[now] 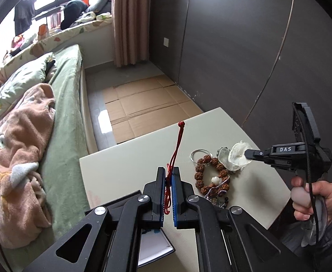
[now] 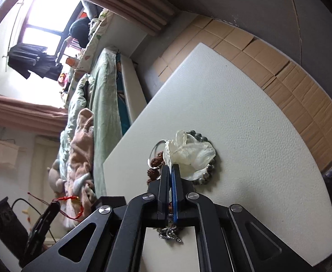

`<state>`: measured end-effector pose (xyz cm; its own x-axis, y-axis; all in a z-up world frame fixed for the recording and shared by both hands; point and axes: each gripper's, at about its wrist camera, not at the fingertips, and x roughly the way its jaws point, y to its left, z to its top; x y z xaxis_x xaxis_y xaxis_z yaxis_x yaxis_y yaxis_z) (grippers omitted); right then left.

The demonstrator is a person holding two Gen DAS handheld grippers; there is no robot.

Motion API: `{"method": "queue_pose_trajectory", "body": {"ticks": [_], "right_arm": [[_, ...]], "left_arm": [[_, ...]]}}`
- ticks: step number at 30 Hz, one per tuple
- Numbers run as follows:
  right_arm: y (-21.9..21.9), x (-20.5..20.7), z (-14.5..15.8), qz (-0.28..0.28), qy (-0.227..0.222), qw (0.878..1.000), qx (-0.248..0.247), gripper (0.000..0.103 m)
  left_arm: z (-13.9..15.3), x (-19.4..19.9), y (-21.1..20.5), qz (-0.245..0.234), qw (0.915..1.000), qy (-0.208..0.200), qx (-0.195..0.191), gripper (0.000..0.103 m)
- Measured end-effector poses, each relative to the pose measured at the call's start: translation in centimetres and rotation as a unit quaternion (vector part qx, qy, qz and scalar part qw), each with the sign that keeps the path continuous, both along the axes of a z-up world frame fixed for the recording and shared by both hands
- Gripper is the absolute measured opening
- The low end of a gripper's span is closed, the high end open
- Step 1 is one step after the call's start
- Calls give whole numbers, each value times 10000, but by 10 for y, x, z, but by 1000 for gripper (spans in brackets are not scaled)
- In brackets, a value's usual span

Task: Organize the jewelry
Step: 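Grasp the red-tasseled bracelet with left gripper while right gripper grasps the white cloth pouch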

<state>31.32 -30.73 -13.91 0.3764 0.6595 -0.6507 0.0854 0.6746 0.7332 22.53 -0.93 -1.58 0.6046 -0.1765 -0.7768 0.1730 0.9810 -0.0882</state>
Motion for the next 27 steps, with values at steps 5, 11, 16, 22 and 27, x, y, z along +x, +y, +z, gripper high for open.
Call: {"method": "queue_pose_trajectory", "body": {"ticks": [5,11,16,22,27], "right_arm": [[13,-5,35,182,-363,9992,49,4],[47,-17,71,593,-663,9957,255,4],[83,-27,92,987,-867,9908,331,4],[126,-39,102,1439,-960,9842,369,4],[165,-51,99,1833,-890,9785,324,4]], "left_arm": [[6,-11,25,335,9993,-22,-152,5],[1,-22,56,881,9958,53,-237,5],[-10,-27,71,910,9941,344,-476,6],[-27,-39,91,1115,9894,558,-737,86],[-27,-57,111,1342,9863,539,-795,86]]}}
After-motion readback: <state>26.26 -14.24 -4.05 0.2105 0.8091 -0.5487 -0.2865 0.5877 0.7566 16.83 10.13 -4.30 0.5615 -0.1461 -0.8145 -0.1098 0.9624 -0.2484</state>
